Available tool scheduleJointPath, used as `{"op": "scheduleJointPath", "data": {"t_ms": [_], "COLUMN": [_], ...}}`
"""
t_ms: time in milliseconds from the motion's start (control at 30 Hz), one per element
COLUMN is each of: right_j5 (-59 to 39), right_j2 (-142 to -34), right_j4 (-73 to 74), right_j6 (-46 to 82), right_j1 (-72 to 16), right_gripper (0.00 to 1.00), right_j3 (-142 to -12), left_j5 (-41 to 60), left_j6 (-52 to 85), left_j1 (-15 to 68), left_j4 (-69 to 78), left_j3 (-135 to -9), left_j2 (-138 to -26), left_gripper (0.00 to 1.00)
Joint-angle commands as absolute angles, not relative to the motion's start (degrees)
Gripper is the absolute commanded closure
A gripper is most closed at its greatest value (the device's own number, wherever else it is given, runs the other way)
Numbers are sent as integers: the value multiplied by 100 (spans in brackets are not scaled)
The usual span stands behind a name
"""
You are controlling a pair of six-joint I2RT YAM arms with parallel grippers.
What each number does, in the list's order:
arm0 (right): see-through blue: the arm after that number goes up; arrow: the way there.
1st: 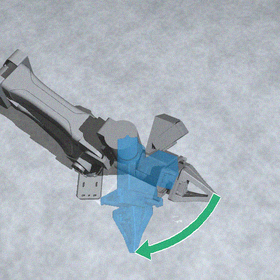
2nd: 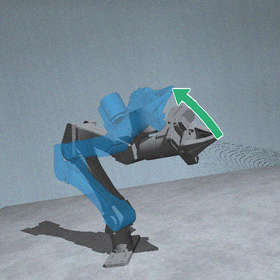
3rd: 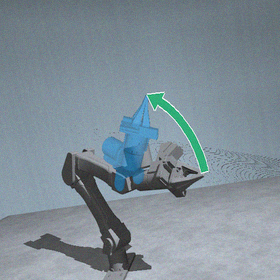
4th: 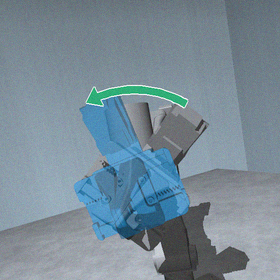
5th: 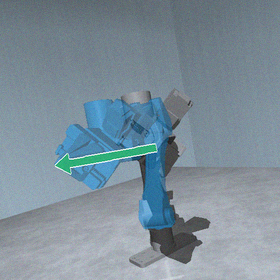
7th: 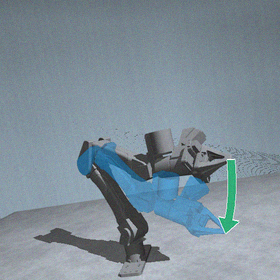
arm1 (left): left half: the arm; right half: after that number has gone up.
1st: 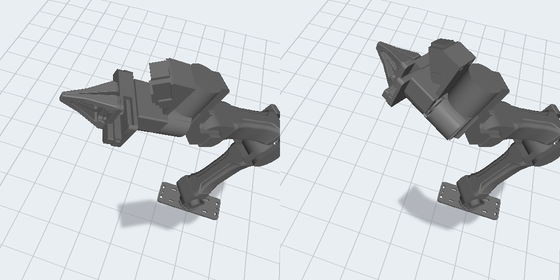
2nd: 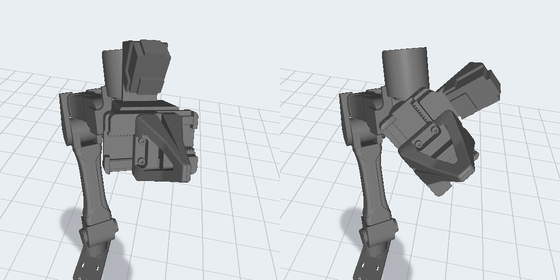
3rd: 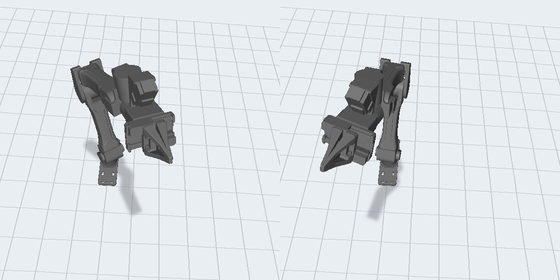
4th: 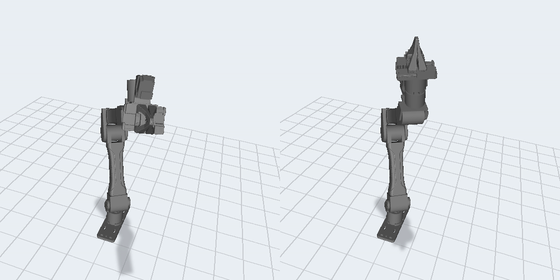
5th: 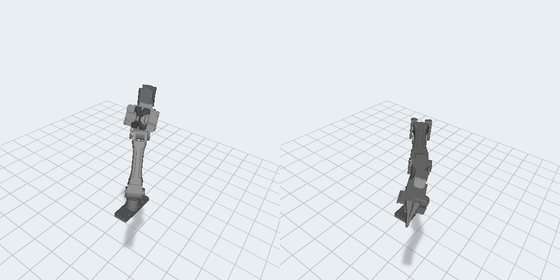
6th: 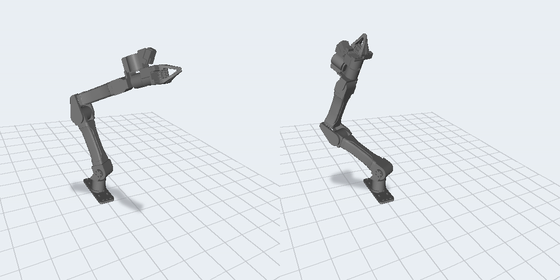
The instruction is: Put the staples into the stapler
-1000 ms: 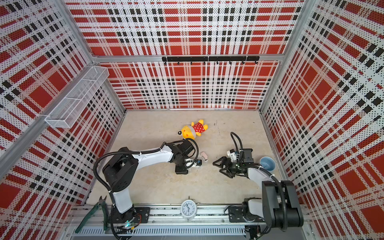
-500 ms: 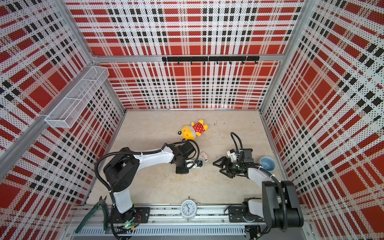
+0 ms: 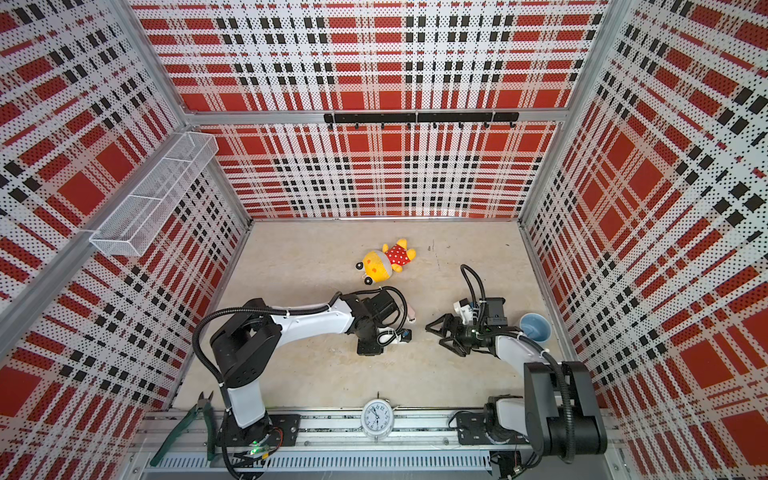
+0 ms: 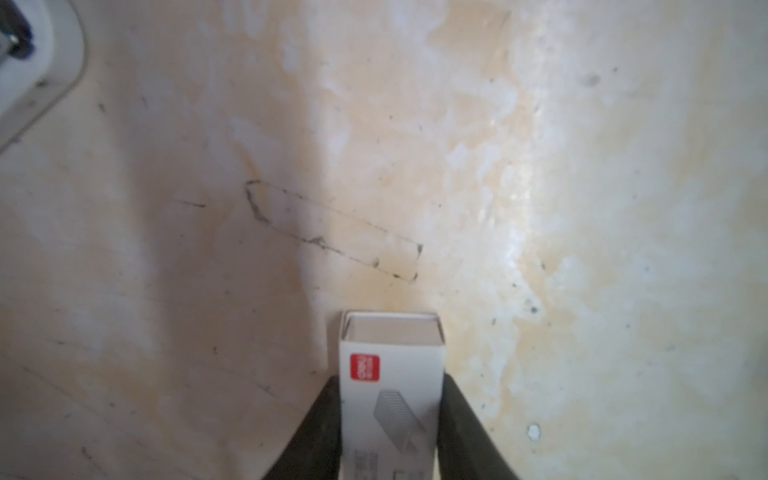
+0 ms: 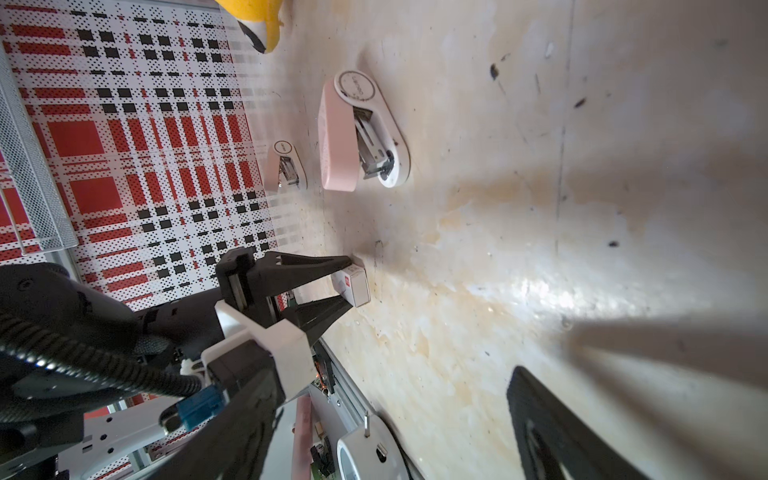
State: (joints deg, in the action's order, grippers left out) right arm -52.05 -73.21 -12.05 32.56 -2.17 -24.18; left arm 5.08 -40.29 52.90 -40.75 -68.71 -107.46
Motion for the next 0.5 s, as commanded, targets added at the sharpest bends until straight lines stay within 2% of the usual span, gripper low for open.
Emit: {"op": "scheduleJointPath", "data": {"t_ms": [0,133,300,467], "right_j5": [-5242,-5405,-5807,-6025], "right_j2": [-7282,-7329,-7630,-7814], "right_j4": [-1024,-747,-346,140], "right_j6": [3172,3275,3358,3584], "right_j1": [-237,-237,-242,-270], "right_gripper": [11,13,23,30], "right_j3": [-2317,-2186,-1980,-1788], "left_j5": [694,710,703,685], "left_j6": [-3888,-3770,-3735,-3738], "left_j1": [5504,5668,5661,5473], "left_j4": [-4096,-4053,-4044,-4034], "left_j3": [-7141,-7314,-7225,-6986], "left_j2": [-10909,-11073,-11003,-10715], "left_gripper": [61,58,51,48]}}
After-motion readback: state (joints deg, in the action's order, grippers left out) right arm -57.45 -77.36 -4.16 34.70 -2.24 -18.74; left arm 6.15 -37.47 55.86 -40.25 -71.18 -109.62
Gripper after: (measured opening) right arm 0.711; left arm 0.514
